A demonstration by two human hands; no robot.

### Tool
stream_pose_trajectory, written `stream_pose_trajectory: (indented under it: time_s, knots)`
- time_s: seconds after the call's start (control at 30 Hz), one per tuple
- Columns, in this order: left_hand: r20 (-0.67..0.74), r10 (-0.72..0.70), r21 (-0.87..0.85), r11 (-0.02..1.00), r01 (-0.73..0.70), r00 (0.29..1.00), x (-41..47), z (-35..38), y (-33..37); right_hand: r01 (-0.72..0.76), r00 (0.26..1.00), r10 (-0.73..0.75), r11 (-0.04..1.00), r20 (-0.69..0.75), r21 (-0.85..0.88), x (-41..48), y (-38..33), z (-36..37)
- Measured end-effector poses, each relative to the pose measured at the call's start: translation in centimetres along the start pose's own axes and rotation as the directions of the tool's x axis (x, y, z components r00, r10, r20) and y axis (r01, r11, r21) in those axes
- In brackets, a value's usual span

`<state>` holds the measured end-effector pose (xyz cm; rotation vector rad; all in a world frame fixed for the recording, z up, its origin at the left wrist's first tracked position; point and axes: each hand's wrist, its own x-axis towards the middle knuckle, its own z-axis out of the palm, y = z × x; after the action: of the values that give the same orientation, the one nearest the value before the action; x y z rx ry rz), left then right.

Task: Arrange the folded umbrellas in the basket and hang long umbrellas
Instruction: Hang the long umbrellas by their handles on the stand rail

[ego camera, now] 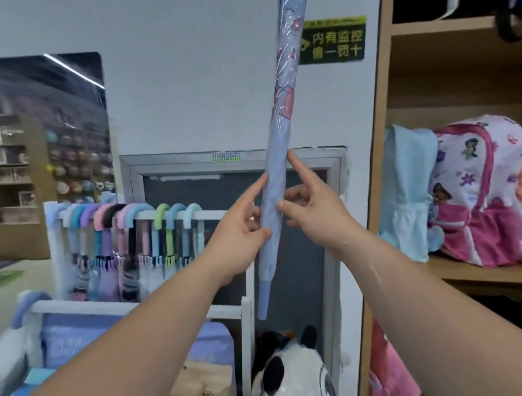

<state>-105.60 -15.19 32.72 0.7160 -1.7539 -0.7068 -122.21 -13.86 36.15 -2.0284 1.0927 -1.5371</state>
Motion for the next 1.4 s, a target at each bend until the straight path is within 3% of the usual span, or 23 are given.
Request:
stream_pose_trajectory:
  time_s: [0.27,0.63,1.0,1.4]
  knots:
    - [0.022,0.067,-0.059,0.996,-0.065,0.998,6.4,-6.3,-3.7,-0.014,1.000,0.012,0.996,-0.021,-0.087,6.3,0.9,5.8]
    - [0.231,0.106,-0.033,0.994,-0.101,0.967,14.8,-15.8,-5.4,-0.033,0.969,-0.038,0.959,-0.245,-0.281,17.0,-1.0,12.6]
    - [0.195,0.158,-0.010,0.987,-0.160,0.968,20.3,-17.2,-5.5,-0.030,0.949,-0.090,0.929,-0.302,-0.369,22.9,-1.2,12.9]
    - [0.081,0.156,0.040,0.986,-0.160,0.984,21.7,-16.0,-8.6,0.054,0.949,-0.135,0.960,-0.283,-0.276,24.2,2.9,13.4]
